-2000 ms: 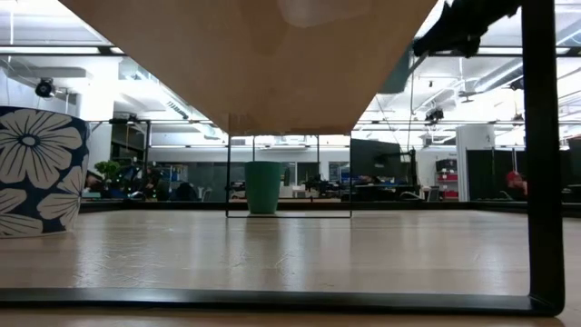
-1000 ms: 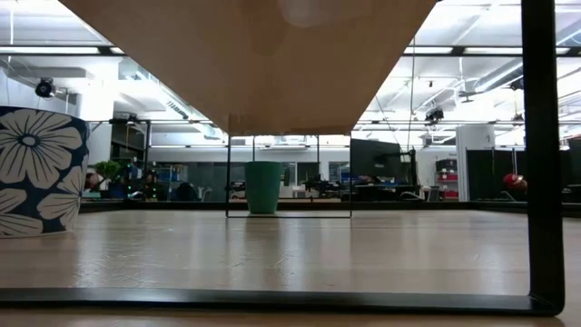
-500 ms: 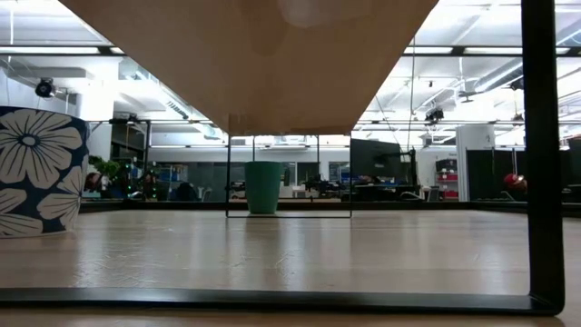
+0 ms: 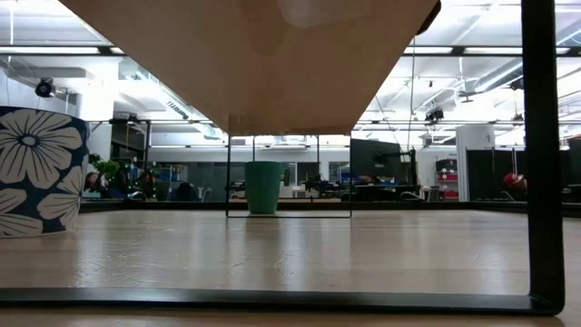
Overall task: Stack small to large cups/mugs on shelf
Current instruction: Put the light blue mug on the shelf
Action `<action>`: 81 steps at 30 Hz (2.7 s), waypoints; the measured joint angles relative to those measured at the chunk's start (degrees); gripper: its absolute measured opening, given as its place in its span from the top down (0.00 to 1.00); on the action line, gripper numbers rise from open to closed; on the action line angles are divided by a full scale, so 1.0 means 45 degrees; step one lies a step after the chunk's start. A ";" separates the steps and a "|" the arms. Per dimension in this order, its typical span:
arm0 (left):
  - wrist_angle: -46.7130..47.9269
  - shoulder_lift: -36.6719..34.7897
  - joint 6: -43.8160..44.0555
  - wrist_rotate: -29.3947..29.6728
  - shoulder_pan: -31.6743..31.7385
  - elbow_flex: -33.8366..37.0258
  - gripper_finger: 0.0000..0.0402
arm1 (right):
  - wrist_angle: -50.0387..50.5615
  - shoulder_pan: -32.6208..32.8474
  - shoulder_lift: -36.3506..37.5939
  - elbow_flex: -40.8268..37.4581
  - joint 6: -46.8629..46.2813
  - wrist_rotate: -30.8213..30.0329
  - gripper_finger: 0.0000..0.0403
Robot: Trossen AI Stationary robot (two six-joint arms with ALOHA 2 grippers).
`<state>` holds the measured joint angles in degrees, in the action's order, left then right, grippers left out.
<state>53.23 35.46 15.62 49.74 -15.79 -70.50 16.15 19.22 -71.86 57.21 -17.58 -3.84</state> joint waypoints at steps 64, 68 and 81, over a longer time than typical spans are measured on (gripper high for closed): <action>-0.0005 0.0000 0.0100 -0.0058 0.0000 0.0000 0.68 | -0.0075 -0.0010 -0.0236 -0.0709 0.0197 -0.1855 0.83; -0.0006 0.0000 0.0100 -0.0063 0.0001 0.0000 0.68 | -0.0079 -0.0010 -0.0236 -0.0709 -0.0044 -0.1825 0.84; -0.0010 0.0000 0.0100 -0.0559 0.0004 0.0000 0.68 | 0.0086 -0.0011 -0.0231 -0.0709 -0.0429 -0.1728 0.71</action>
<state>53.19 35.46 16.08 47.22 -15.77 -70.50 16.54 19.17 -72.90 54.02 -19.51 -11.62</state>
